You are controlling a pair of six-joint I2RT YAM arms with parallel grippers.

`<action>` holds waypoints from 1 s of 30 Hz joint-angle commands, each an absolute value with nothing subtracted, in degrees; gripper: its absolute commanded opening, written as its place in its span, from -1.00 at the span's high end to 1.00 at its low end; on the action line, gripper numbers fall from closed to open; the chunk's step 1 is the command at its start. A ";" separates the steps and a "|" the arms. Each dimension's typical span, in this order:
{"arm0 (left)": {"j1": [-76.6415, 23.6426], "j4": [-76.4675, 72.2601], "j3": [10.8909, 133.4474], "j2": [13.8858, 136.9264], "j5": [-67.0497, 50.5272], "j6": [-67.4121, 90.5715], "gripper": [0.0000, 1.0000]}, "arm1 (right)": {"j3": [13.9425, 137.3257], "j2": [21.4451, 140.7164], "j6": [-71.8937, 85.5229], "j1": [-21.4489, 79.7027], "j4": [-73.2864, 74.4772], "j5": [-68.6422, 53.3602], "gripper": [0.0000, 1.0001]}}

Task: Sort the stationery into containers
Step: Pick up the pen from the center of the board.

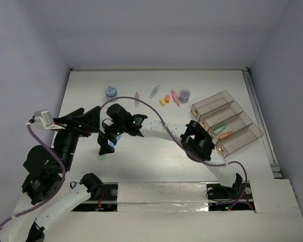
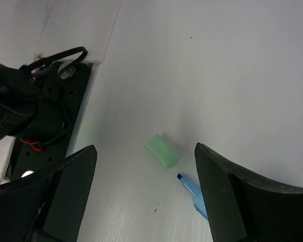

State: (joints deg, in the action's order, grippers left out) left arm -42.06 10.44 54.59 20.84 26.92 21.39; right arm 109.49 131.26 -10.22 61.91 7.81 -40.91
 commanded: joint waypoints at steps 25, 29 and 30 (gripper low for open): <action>-42.45 10.37 52.91 21.80 26.54 18.19 -0.62 | 123.93 143.53 -31.02 62.40 30.59 -25.50 -0.64; -42.45 10.20 52.56 21.97 26.28 18.19 -0.61 | 124.19 143.70 -32.96 62.40 31.37 -24.79 -0.67; -42.45 10.20 52.47 21.97 26.11 18.19 -0.61 | 124.19 143.61 -33.66 62.40 31.72 -24.52 -0.66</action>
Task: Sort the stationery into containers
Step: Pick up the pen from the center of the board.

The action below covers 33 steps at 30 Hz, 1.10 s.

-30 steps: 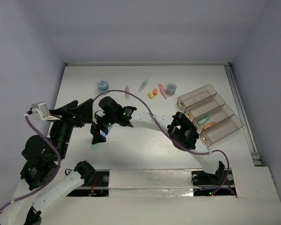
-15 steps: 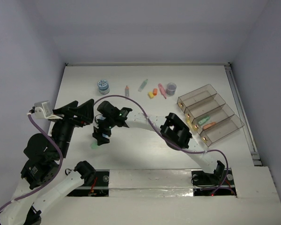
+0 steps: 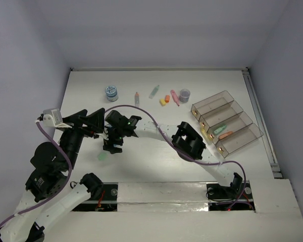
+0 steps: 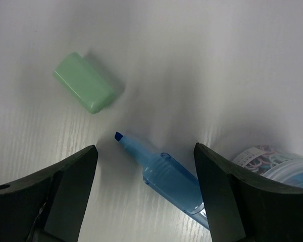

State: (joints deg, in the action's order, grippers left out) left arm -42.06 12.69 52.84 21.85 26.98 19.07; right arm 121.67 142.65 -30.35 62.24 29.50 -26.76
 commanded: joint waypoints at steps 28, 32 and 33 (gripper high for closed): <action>-42.45 7.56 48.08 21.36 23.38 20.13 -0.59 | 116.99 140.54 -27.69 62.40 24.53 -23.82 0.78; -42.45 6.95 47.20 21.18 22.68 21.09 -0.59 | 109.53 134.93 -23.65 62.40 16.89 -21.36 1.00; -42.45 6.77 46.94 21.09 22.41 21.27 -0.58 | 105.77 133.43 -21.73 62.40 13.05 -21.27 1.00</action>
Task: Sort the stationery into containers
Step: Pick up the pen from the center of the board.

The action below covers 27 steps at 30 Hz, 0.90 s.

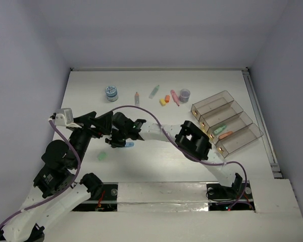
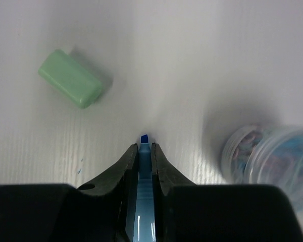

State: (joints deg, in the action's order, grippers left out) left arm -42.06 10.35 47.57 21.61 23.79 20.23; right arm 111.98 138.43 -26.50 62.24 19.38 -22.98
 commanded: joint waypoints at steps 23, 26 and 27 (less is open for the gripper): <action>-42.45 -5.17 31.65 21.61 14.25 31.55 0.30 | 56.61 88.34 24.16 47.29 -33.22 -3.71 1.00; -42.45 -10.61 27.34 23.81 8.72 34.18 0.49 | 55.29 86.84 25.84 47.29 -34.19 -1.07 1.00; -42.45 -12.20 26.29 25.82 5.83 35.06 0.56 | 55.02 86.05 26.45 47.29 -34.97 -0.53 1.00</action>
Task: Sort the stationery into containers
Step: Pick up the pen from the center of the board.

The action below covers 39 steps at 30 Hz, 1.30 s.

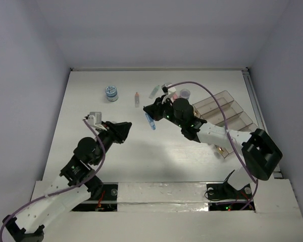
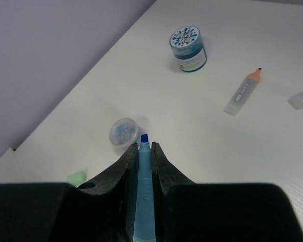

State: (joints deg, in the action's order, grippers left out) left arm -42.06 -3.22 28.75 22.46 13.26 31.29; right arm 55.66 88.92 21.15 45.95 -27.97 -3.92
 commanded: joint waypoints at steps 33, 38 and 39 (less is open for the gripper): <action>-47.72 -38.59 22.41 51.85 4.83 38.50 0.82 | 50.98 84.38 30.76 46.76 -42.54 -5.18 1.00; -47.72 -35.43 24.17 53.00 5.97 36.83 0.81 | 49.84 82.10 30.85 46.76 -42.71 -5.10 1.00; -47.72 -35.16 24.26 52.91 6.41 36.65 0.80 | 49.66 81.74 30.85 46.76 -42.63 -5.01 1.00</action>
